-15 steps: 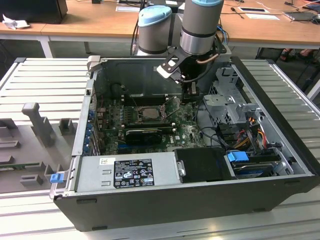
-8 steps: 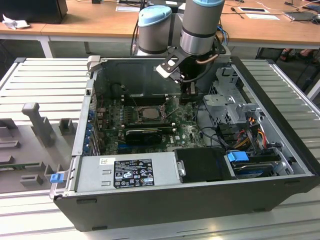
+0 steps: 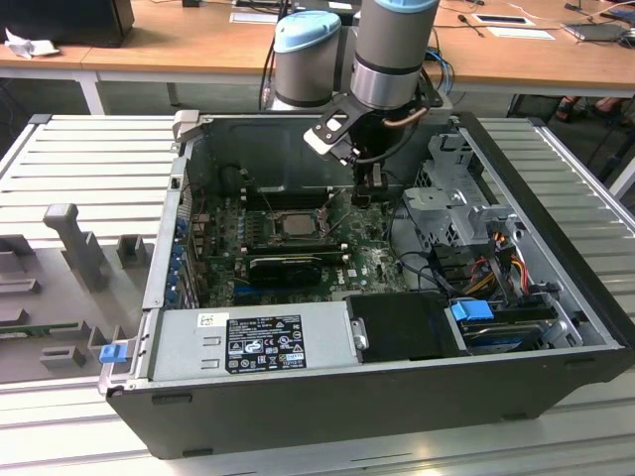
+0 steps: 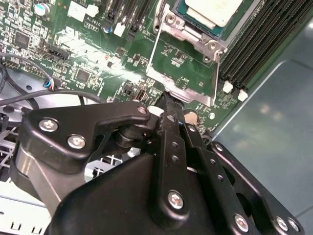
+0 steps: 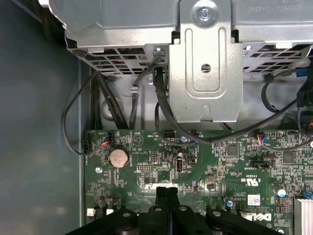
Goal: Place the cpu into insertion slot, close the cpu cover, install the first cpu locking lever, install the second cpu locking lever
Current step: 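Close the cpu cover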
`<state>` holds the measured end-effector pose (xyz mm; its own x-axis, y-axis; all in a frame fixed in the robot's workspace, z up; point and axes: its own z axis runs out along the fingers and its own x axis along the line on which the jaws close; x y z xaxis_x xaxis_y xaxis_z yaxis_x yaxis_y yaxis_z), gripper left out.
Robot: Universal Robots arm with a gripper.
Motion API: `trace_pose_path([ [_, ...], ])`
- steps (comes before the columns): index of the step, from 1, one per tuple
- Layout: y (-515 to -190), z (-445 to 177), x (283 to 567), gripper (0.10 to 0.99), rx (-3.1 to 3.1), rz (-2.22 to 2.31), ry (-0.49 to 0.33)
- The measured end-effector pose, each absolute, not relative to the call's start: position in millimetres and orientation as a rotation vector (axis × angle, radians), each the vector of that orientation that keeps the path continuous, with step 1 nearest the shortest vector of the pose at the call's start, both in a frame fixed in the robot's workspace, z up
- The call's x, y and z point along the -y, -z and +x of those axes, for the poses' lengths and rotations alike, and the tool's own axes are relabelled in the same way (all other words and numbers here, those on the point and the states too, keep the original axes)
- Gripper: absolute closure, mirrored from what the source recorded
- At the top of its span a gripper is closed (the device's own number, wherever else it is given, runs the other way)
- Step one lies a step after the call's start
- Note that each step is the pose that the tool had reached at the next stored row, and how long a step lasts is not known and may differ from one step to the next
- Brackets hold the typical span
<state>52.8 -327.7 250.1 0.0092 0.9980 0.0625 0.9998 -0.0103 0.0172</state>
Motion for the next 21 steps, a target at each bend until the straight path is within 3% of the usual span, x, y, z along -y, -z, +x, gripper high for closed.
trace_pose_path([
  [21,-250.1,35.4,327.7,0.98,2.187,-2.209,0.088],
])
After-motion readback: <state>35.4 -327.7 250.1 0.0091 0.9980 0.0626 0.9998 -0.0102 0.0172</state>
